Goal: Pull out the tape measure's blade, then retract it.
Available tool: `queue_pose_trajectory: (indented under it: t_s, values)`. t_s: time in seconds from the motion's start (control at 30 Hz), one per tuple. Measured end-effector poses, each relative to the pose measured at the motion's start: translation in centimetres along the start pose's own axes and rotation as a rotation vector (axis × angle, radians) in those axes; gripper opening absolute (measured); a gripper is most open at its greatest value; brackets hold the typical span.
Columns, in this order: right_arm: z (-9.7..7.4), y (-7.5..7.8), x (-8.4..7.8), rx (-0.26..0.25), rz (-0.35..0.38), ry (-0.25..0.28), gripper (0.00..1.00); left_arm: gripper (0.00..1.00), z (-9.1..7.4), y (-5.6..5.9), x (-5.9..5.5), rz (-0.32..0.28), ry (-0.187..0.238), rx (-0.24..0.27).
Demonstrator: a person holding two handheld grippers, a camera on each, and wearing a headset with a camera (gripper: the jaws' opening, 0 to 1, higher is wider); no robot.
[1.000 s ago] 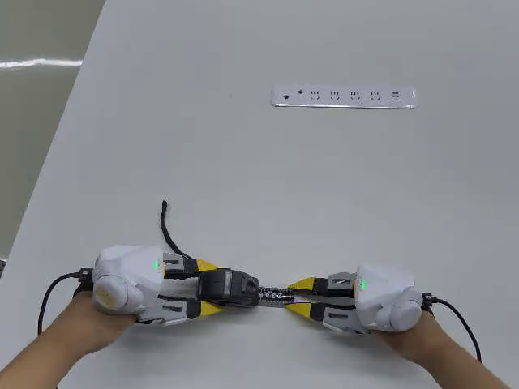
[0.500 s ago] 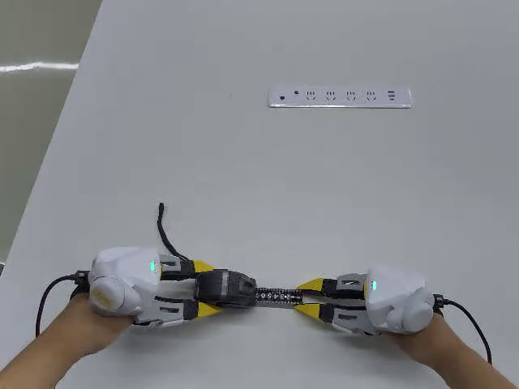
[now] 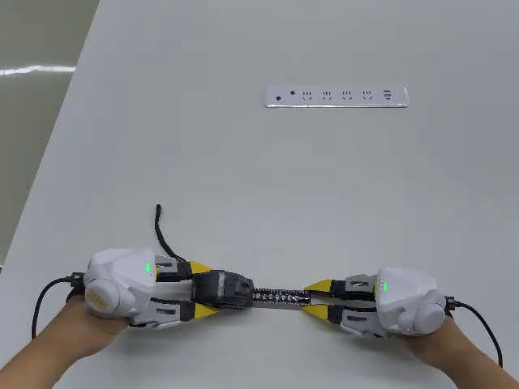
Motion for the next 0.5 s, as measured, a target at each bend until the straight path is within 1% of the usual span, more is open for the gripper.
queue_pose_trajectory:
  t_s: [0.5]
  values:
    - [-1.4,0.1,-0.6,-0.011,0.016,0.005,0.09,0.28,-0.1,0.0,0.1,-0.002,-0.002,-0.001]
Point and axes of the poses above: the centre of the closed fingertips' face, and the gripper's own axes: z roughly forward along the fingers, y roughly to its right, x roughly out of its top, the point moved 7 cm from there along -z, roughly backward along the fingers, and after that the axes turned 5 degrees about -z, right-handed, at the moved point
